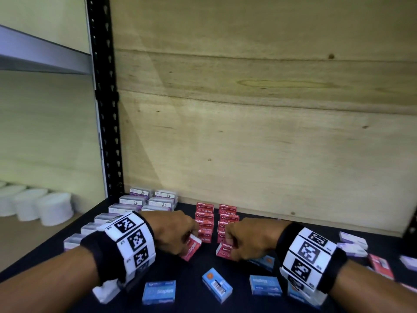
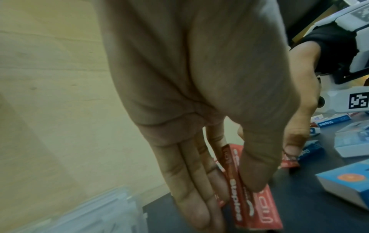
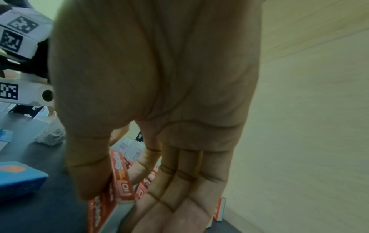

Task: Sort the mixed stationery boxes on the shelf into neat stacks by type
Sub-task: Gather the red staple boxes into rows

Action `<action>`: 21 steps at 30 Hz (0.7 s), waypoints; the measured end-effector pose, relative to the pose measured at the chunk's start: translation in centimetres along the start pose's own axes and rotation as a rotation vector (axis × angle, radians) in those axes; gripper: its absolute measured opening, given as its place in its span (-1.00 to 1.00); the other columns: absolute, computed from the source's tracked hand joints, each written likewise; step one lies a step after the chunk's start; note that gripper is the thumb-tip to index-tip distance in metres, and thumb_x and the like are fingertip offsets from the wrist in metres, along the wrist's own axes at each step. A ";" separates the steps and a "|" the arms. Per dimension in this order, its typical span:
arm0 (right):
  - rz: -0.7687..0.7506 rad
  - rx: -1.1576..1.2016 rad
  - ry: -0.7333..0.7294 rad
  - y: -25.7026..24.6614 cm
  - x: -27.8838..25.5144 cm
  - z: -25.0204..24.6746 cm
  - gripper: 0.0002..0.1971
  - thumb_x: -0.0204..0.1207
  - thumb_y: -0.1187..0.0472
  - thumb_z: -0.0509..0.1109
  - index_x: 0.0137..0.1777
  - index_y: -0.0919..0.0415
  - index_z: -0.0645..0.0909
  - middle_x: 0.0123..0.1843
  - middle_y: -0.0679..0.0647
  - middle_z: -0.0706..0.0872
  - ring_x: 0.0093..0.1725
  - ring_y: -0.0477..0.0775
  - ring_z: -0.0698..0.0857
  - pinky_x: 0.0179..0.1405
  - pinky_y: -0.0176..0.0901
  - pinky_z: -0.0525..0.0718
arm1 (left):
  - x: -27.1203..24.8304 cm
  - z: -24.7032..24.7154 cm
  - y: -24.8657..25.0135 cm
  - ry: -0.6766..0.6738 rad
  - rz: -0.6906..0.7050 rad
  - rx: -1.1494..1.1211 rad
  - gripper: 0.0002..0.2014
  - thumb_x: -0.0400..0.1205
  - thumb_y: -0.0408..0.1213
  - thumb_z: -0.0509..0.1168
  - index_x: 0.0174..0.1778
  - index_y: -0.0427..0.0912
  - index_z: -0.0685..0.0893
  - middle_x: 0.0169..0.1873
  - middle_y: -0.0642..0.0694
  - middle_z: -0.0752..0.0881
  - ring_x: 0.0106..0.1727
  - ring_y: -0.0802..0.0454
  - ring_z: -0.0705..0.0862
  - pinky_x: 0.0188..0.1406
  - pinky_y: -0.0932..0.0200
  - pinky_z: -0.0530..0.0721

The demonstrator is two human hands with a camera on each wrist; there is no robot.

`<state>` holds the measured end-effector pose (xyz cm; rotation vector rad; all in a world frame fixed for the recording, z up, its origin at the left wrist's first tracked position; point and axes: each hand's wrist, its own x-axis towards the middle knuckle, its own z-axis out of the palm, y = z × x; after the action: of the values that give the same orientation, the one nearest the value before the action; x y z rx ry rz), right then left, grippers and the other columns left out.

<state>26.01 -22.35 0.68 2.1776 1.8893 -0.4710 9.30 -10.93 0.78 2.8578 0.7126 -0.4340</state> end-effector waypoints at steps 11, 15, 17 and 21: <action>0.005 -0.045 0.029 0.0 0.3 0.1 -0.73 0.63 0.00 0.39 0.15 0.18 0.66 0.05 0.09 0.76 -0.16 0.00 0.60 -0.27 -0.17 0.52 | 1.5 0.5 -0.4 0.073 0.046 0.064 -0.68 0.57 -0.21 0.41 0.26 -0.05 0.67 0.01 0.06 0.64 -0.07 0.11 0.59 -0.01 0.22 0.62; 0.007 -0.051 0.058 0.0 0.3 0.2 -0.75 0.63 0.00 0.39 0.15 0.15 0.67 0.05 0.06 0.74 -0.11 0.02 0.61 -0.18 -0.12 0.56 | 1.8 0.4 -0.2 0.078 0.058 0.050 -0.68 0.57 -0.21 0.44 0.25 -0.03 0.68 0.03 0.05 0.68 -0.04 0.11 0.62 0.02 0.20 0.64; 0.009 -0.056 0.076 0.1 0.3 0.3 -0.75 0.63 0.00 0.40 0.14 0.16 0.67 0.05 0.07 0.74 -0.10 0.03 0.60 -0.14 -0.09 0.57 | 2.0 0.5 -0.2 0.087 0.071 0.061 -0.69 0.57 -0.21 0.44 0.24 -0.03 0.68 0.05 0.04 0.69 -0.03 0.11 0.62 0.04 0.16 0.66; 0.015 -0.047 0.104 0.1 0.4 0.5 -0.74 0.61 -0.01 0.42 0.13 0.16 0.68 0.05 0.07 0.74 -0.11 0.05 0.61 -0.14 -0.09 0.58 | 2.4 0.8 -0.1 0.093 0.066 0.052 -0.71 0.57 -0.22 0.44 0.21 -0.04 0.69 0.04 0.04 0.68 -0.04 0.10 0.62 0.06 0.12 0.68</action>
<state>26.13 -22.20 0.07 2.2244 1.9136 -0.3131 11.10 -9.97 -0.77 2.9575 0.6290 -0.3176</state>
